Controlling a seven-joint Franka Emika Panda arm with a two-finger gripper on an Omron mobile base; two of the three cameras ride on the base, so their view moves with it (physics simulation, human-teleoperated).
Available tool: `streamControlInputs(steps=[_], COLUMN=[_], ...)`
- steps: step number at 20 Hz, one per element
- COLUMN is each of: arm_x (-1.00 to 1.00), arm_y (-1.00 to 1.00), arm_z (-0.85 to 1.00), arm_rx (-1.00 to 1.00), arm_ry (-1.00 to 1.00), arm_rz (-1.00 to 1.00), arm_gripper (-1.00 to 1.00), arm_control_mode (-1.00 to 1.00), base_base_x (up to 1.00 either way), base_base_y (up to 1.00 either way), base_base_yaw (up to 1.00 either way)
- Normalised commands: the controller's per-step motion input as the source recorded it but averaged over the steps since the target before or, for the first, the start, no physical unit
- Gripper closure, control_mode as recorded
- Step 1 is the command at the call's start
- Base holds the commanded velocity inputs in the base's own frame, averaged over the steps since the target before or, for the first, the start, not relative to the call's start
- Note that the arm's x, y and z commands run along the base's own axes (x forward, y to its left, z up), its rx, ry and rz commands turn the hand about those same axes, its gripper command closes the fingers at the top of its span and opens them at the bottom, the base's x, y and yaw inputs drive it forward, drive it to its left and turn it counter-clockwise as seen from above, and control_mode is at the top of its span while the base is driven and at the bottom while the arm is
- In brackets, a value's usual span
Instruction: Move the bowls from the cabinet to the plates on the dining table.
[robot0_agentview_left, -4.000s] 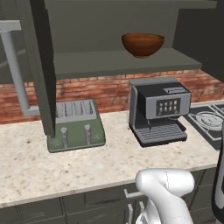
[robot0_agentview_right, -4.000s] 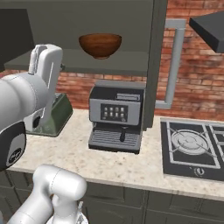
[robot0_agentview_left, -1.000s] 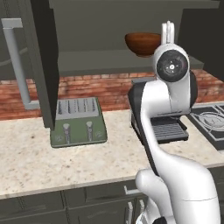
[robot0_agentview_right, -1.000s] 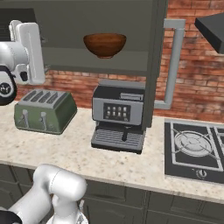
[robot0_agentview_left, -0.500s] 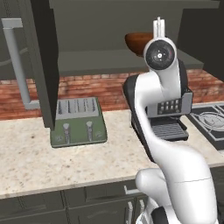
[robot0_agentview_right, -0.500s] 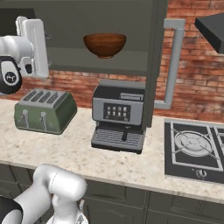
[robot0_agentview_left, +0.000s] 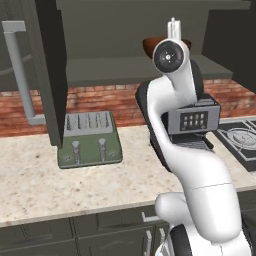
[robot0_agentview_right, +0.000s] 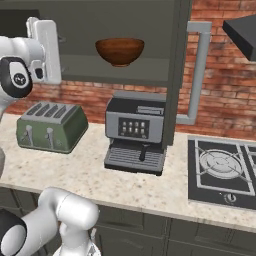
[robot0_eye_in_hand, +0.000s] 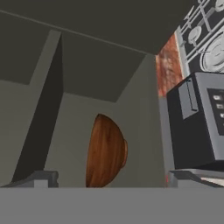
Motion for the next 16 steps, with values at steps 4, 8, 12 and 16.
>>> streamControlInputs(steps=[4,8,12,16], arm_x=[0.31,0.28,0.25,0.23], arm_y=[0.00,0.00,0.00,0.00], arm_z=[0.00,0.00,0.00,0.00], arm_rx=[0.00,0.00,0.00,0.00], arm_ry=[0.04,0.02,0.01,0.00], arm_rz=[0.00,0.00,0.00,0.00], arm_gripper=[-1.00,-1.00,-1.00,-1.00], arm_control_mode=[-1.00,-1.00,-1.00,-1.00], base_base_x=[0.00,0.00,0.00,0.00], base_base_y=[0.00,0.00,0.00,0.00], base_base_yaw=[0.00,0.00,0.00,0.00])
